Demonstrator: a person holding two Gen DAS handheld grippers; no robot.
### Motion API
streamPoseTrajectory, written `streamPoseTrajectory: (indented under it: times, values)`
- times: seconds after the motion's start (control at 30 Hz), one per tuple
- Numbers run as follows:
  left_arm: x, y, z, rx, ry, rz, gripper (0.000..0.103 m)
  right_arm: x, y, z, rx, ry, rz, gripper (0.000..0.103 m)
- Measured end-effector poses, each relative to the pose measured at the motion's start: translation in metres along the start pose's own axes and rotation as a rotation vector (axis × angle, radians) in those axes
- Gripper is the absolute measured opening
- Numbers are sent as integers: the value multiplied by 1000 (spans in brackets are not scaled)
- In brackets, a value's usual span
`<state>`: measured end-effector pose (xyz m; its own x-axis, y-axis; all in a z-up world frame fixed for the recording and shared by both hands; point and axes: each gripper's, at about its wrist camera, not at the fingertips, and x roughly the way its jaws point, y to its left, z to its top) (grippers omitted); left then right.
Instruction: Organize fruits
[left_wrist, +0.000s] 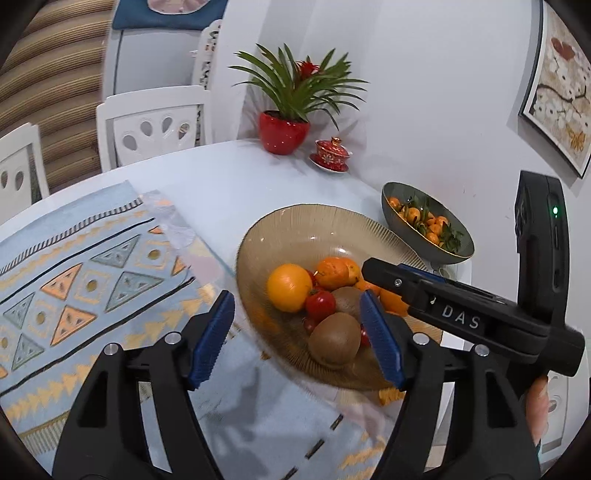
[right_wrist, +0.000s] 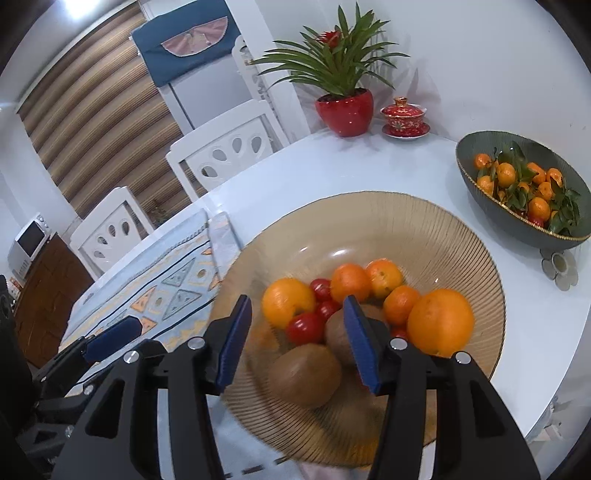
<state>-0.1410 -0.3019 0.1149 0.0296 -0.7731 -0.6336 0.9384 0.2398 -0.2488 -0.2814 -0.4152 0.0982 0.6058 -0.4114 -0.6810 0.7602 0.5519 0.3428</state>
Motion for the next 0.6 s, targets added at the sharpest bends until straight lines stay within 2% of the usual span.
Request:
streamPoseTrajectory:
  times: [0.2,0.43,0.53,0.6]
  values:
    - [-32,8,-13,-13,-29,-2,76,-28,21,-20,-17,-32,-9,56]
    - [-72,5,-54,20,-60,-21,78,-76,42,-65,-48,-109,-84,62]
    - [-94,3,-77,31,-78,22,85,-96,47,-91,-61,-143,-128,66]
    - [-105,2,-92,49,-81,97,88,-105,51,-110,-77,-162,-169,69]
